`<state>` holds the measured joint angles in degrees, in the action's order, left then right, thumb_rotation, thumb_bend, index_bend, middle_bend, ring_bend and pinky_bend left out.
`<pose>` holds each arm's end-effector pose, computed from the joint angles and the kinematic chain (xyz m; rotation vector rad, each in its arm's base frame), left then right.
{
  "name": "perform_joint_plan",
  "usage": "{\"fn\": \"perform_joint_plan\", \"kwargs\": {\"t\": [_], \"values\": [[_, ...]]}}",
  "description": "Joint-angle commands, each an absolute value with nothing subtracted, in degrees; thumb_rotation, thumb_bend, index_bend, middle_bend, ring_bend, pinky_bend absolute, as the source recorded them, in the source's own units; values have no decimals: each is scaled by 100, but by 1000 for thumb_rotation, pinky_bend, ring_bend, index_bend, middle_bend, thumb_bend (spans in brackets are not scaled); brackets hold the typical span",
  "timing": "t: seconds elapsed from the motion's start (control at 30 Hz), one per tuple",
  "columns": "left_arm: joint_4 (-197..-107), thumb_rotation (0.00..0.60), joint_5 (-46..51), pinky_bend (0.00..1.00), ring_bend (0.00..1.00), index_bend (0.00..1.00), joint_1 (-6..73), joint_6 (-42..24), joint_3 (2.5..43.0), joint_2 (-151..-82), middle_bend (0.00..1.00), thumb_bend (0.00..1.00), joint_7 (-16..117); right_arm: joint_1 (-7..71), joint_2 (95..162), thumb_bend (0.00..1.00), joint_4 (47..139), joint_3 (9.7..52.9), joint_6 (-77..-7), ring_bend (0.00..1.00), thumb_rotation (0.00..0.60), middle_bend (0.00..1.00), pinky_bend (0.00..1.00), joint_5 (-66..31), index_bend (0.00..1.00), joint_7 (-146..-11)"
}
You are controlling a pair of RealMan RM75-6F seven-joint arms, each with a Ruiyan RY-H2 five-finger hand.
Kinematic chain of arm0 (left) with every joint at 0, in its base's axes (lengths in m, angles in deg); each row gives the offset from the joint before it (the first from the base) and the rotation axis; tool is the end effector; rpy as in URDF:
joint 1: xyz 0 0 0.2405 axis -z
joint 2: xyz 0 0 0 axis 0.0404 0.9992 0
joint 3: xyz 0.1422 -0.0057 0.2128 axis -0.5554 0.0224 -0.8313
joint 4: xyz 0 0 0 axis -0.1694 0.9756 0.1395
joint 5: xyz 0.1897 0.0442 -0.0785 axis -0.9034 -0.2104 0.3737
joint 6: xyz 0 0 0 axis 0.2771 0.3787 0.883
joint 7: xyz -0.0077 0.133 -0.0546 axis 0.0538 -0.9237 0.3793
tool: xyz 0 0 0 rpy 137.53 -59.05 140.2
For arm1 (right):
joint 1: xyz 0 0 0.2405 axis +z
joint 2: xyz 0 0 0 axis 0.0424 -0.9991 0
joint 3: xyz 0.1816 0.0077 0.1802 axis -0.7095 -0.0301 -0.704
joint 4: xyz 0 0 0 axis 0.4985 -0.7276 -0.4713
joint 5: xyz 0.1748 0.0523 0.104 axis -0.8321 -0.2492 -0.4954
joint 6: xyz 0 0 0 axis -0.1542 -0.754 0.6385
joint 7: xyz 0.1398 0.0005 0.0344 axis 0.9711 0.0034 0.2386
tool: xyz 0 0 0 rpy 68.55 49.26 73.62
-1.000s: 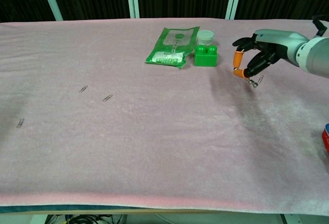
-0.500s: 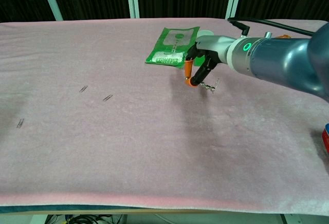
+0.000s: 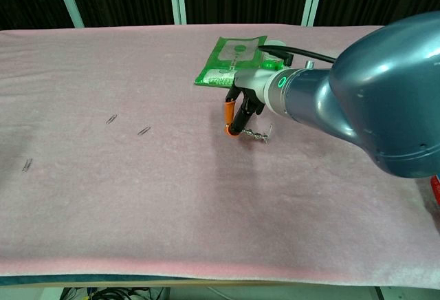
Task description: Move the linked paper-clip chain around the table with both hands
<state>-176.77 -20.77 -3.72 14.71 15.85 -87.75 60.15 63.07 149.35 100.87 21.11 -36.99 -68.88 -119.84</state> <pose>-0.3238 0.1403 0.2116 -1.2481 -1.0091 -0.8898 -0.0377 -0.3609 -0.0930 1.7046 -1.4016 0.7125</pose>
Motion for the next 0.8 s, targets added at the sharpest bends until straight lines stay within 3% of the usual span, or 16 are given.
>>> {"fn": "perform_joint_plan", "kwargs": {"t": [0.03,0.7,0.8], "values": [[-17671,600,-2075,0,0,55,-373,1472,1588,-8777,5,214,6021,6311,14985,314,10054,2102,-3698,35,600,0,210,-6893,648,-11991],[-17677,600,-2054,0,0,55,-385,1474,1592,-8769,5,214,6020,6309,15392,312,9651,1931,-3571,34,600,0,210,-6693,645,-11785],[-17681,600,-2059,0,0,55,-375,1455,1589,-8768,5,214,6013,6290,15379,293,9661,1957,-3502,31,600,0,210,-6693,556,-11810]]}}
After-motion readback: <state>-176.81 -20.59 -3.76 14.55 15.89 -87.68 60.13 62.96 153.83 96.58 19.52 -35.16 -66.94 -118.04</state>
